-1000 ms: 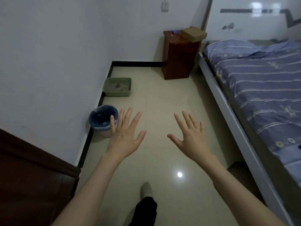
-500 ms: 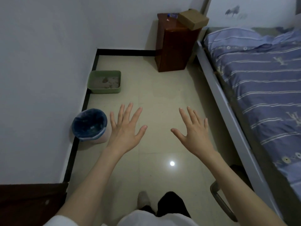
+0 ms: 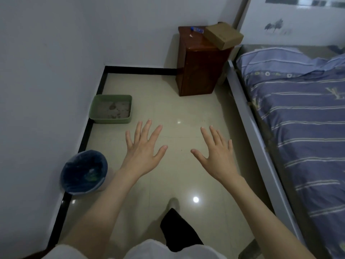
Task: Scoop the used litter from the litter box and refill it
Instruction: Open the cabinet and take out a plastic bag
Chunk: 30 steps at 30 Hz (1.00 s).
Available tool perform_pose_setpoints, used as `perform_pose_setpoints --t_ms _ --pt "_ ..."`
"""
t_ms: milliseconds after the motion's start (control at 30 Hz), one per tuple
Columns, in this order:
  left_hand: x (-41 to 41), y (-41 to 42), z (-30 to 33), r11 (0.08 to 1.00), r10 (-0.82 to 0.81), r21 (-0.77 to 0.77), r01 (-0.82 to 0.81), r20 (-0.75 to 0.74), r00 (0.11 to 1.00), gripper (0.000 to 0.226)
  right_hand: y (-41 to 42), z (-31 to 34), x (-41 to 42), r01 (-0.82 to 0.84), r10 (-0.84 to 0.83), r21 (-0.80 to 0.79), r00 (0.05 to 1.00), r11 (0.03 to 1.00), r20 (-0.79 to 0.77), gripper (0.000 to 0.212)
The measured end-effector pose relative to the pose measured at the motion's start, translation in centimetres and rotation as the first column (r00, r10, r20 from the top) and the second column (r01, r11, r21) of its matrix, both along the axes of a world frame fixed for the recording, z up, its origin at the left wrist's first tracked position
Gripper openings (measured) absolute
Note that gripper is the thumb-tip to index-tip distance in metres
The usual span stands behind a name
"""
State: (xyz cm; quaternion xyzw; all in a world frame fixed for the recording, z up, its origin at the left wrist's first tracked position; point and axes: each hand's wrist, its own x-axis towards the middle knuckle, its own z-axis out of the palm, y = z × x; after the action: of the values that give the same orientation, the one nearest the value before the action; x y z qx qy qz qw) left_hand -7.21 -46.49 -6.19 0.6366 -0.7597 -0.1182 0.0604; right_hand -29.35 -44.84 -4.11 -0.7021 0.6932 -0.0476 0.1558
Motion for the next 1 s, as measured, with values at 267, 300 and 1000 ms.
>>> perform_pose_setpoints --t_ms 267,300,1000 --pt "-4.3 -11.4 0.4 1.000 -0.010 -0.007 0.010 0.029 1.000 0.078 -11.9 0.3 -3.8 -0.036 0.036 -0.003 0.999 0.999 0.012 0.073" --pt "-4.7 -12.7 0.2 1.000 -0.010 0.000 0.010 0.030 0.999 0.079 -13.1 0.2 -4.3 -0.036 0.036 0.005 0.999 0.999 0.005 0.073" --pt "-10.0 -46.7 -1.7 0.997 -0.026 0.076 0.021 0.053 0.998 0.072 -46.9 -1.5 -9.0 -0.043 0.045 0.063 0.998 0.997 -0.039 0.073"
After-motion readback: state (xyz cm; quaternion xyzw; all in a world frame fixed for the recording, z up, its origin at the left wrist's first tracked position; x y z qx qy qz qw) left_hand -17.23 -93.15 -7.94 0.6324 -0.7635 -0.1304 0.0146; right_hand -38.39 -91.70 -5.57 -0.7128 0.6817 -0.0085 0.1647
